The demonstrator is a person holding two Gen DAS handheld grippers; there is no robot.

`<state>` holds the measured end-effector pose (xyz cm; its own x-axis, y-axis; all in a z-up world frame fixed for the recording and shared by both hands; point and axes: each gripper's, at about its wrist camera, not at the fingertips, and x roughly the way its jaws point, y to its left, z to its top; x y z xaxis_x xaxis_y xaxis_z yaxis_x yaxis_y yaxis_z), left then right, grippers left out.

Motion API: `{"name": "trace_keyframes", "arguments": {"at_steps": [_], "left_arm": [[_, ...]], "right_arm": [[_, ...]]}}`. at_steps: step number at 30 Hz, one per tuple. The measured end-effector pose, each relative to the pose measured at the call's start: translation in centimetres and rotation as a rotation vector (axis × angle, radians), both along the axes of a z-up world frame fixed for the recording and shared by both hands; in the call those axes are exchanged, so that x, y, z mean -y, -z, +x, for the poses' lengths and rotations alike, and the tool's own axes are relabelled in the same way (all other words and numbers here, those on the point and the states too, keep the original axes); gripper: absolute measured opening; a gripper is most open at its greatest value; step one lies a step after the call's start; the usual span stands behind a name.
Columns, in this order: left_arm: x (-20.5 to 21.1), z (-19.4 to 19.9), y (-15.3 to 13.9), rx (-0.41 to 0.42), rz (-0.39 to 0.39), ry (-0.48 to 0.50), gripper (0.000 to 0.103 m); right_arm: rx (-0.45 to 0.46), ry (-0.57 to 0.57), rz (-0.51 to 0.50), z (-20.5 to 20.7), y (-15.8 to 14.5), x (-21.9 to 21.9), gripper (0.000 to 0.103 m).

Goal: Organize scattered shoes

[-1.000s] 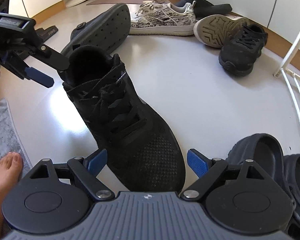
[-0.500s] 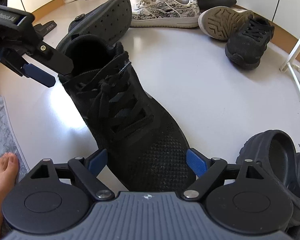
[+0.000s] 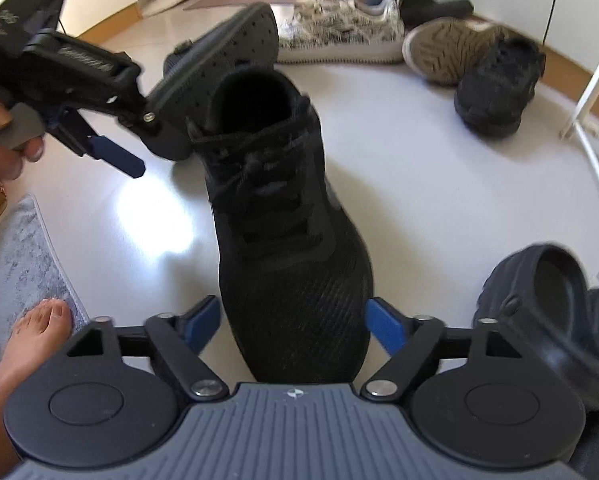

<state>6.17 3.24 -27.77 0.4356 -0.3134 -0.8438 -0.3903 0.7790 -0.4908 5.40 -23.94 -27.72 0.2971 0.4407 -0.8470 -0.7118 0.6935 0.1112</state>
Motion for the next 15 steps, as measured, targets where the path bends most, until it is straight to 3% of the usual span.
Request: {"name": "trace_keyframes", "arguments": {"at_steps": [6,15], "left_arm": [[-0.7,-0.7,0.0,-0.005,-0.006,-0.005,0.086],[-1.8,-0.8,0.6,-0.014,-0.013,-0.020,0.086]], "right_arm": [[-0.003,0.019,0.005,1.2,0.7,-1.0,0.092],[0.023,-0.047,0.010,2.3,1.8,-3.3,0.092]]}}
